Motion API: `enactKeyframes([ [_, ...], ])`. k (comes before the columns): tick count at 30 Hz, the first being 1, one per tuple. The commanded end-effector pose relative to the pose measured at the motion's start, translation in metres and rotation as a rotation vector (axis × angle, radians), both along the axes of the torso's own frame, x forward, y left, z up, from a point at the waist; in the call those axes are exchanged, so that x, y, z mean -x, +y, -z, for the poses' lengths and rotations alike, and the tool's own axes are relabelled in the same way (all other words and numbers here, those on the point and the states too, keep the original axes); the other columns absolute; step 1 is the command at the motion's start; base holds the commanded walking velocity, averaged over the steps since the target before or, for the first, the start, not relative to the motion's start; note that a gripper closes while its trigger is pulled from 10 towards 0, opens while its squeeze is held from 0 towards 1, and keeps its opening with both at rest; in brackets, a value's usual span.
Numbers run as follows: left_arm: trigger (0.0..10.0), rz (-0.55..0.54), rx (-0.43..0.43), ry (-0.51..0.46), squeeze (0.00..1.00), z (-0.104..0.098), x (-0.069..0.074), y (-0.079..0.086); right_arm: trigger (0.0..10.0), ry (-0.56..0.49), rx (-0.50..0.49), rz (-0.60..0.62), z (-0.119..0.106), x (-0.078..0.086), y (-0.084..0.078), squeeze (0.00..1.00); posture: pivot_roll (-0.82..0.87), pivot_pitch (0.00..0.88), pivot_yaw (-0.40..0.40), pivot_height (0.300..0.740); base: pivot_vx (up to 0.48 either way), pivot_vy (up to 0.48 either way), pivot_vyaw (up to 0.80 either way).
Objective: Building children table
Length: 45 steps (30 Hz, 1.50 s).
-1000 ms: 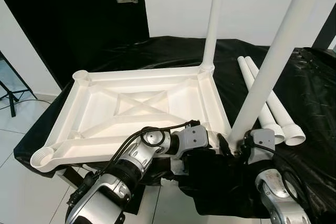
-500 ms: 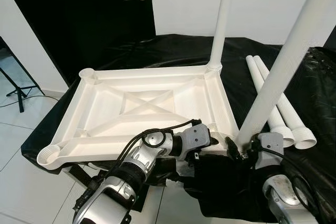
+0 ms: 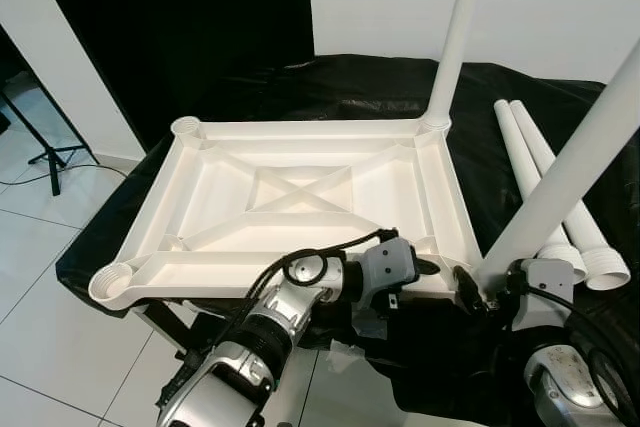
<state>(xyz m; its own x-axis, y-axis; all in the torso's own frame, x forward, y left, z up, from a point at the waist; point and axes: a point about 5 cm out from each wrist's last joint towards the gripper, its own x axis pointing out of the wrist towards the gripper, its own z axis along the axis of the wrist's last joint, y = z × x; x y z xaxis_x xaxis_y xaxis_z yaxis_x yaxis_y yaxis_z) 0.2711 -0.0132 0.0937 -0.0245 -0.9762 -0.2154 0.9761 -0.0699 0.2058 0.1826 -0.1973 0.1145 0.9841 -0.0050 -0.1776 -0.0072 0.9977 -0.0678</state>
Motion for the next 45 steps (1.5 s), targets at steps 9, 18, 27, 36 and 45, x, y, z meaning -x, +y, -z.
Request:
enactKeyframes([
  [9,10.0,-0.086,-0.091,0.068,0.0,0.029,0.004,0.009,0.0,0.027,-0.03,-0.004,0.006,0.001,-0.009,0.0,0.05,0.0,0.037,0.74,0.0,0.0,0.0],
  [18,10.0,-0.11,-0.082,0.054,0.0,0.027,0.001,0.009,0.0,0.045,-0.001,-0.103,0.014,-0.052,-0.012,0.0,0.09,0.0,0.024,0.74,0.0,0.0,0.0],
  [27,10.0,-0.136,-0.077,0.045,0.0,0.026,-0.002,0.015,0.0,0.008,0.016,-0.099,0.009,-0.087,-0.015,0.0,0.12,0.0,0.019,0.74,0.0,0.0,0.0],
  [36,10.0,-0.162,-0.052,0.042,0.0,0.026,-0.002,0.016,10.0,-0.04,-0.021,-0.059,0.007,-0.083,-0.008,1.0,0.12,0.0,0.017,0.74,0.0,0.0,0.0],
  [45,10.0,-0.143,-0.044,0.039,0.0,0.024,0.0,0.007,10.0,-0.219,-0.021,0.047,-0.014,-0.059,-0.011,0.0,0.07,0.0,0.03,0.74,0.0,0.0,0.0],
])
